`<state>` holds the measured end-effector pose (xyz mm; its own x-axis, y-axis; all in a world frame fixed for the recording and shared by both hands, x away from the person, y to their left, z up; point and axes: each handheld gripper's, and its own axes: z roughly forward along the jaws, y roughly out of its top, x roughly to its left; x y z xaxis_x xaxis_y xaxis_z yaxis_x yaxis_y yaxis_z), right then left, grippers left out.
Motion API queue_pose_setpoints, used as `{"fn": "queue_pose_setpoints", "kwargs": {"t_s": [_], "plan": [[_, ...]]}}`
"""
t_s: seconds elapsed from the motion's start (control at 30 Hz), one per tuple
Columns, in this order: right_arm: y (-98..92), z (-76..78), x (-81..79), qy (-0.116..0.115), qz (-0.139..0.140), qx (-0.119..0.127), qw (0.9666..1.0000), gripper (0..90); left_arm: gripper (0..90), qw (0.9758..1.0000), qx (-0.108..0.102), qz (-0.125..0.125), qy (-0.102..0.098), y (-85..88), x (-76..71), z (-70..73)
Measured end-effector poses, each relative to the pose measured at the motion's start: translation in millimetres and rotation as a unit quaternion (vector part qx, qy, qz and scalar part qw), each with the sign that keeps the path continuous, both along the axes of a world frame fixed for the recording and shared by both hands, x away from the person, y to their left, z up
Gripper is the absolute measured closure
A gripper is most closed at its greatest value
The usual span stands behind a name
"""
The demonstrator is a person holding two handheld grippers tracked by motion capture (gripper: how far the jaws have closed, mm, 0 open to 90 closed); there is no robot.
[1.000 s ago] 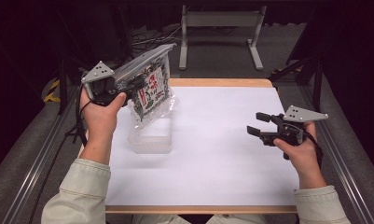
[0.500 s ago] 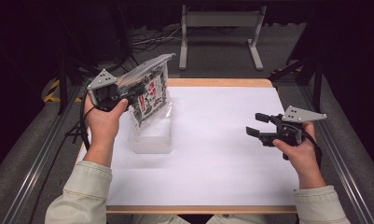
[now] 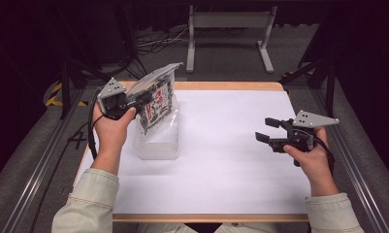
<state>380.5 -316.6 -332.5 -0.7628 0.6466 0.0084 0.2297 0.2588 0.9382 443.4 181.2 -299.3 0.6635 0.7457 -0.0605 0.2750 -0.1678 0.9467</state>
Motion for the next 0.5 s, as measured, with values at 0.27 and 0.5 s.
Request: {"fn": "queue_pose_setpoints", "kwargs": {"t_s": [0.27,0.5], "plan": [[-0.5,0.0,0.0,0.000,0.000,0.000,1.0000,30.8,72.5,0.9999,0.003,-0.004,0.009,-2.1,4.2,-9.4],[-0.2,-0.6,0.3,0.001,0.001,0.000,1.0000,30.6,72.4,0.9998,0.005,-0.006,0.020,-4.4,7.9,-15.0]]}}
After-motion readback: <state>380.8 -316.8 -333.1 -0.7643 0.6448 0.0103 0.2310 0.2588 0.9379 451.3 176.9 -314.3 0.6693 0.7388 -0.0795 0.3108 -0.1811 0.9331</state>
